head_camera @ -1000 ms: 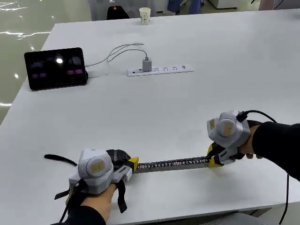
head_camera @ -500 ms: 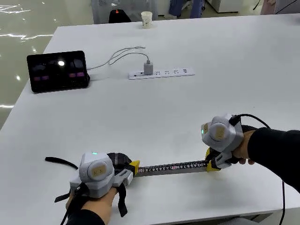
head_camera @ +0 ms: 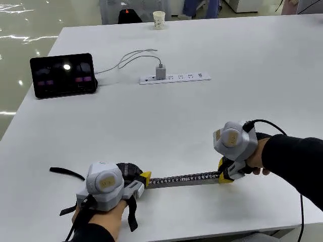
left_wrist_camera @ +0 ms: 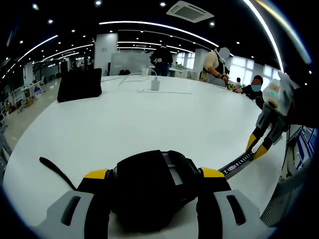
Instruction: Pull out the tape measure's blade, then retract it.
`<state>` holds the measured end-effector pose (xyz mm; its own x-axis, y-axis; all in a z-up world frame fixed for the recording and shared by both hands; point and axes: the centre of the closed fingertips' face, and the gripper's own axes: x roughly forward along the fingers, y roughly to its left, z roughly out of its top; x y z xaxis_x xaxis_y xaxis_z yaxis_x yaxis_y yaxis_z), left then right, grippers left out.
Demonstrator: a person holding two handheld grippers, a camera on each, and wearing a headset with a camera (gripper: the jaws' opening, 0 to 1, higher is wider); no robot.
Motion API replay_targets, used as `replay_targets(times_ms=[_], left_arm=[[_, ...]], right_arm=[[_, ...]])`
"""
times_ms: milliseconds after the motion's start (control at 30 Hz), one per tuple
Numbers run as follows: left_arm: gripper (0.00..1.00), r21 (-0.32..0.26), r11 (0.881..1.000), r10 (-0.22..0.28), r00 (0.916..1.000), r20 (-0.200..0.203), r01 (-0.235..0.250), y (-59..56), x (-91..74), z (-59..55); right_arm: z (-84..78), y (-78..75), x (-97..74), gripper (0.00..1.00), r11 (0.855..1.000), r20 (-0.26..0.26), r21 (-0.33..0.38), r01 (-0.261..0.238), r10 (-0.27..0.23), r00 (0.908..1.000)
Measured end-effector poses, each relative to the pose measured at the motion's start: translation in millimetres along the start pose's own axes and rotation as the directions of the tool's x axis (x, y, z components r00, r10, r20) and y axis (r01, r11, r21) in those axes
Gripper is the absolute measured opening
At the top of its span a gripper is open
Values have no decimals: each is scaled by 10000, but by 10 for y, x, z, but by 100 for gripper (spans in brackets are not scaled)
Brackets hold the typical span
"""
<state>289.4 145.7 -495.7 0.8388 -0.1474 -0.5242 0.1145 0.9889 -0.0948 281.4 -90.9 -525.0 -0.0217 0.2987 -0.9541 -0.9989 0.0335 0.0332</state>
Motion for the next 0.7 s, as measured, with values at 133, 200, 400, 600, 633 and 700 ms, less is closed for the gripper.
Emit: replay_targets(times_ms=[133,200,400,600,633,700], left_arm=[[66,3,10000,-1,10000,-2,1,-4,-3,-2],[66,7,10000,-3,10000,0,3,-6,-5,-2],[66,20,10000,-5,10000,-1,5,-10,-9,-6],[66,26,10000,-5,10000,-7,5,-14,-14,-9],[66,28,10000,-5,10000,-7,6,-14,-13,-10],[66,27,10000,-10,10000,-9,10,-14,-12,-11]], right_arm=[[13,-6,2,11,10000,-135,-9,10,-10,9999],[18,-6,4,11,10000,-138,15,8,-8,9999],[43,-3,19,11,9999,-183,102,70,-68,9998],[59,9,30,11,9999,-585,-124,114,-121,9982],[59,7,30,11,9998,-609,-139,110,-118,9981],[56,-1,30,11,9999,-614,-140,96,-104,9981]])
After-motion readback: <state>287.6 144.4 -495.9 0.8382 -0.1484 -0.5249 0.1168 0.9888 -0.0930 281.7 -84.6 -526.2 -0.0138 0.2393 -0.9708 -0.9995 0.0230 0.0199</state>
